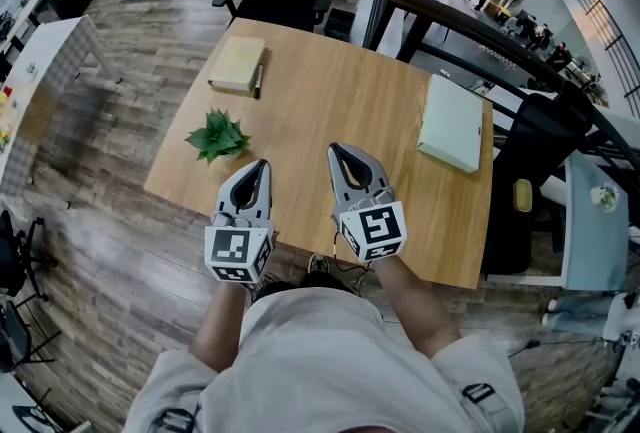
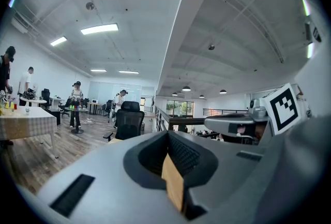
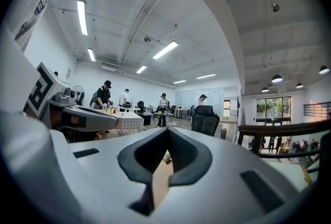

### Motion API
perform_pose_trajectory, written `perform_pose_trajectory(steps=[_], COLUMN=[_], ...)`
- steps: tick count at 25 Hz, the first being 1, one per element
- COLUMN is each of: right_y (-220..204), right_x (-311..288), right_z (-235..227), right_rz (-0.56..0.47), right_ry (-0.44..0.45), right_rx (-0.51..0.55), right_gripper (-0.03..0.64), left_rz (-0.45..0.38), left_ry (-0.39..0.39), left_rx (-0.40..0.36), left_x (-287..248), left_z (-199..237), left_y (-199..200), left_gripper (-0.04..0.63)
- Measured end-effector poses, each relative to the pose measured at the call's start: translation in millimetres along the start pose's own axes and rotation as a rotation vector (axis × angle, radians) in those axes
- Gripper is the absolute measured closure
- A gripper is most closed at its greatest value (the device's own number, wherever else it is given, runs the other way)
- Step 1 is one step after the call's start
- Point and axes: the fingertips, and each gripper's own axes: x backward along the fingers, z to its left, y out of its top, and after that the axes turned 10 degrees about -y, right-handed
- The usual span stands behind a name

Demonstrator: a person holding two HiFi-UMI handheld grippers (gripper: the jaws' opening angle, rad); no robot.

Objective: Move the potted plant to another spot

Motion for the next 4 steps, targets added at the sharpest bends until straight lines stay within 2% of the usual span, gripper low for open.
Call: perform_pose_trajectory(steps=[4], right_y=[0.7], right_x=[0.5], right_z=[-2.8], right_rz=[0.001], right_ry=[0.001], right_rx=[-0.003], right_gripper=[0.614], left_rz=[0.005], left_ry=[0.001], left_rx=[0.000], left_x=[-1.4], left_z=[-1.9], left_y=[0.0], left_gripper=[0.583])
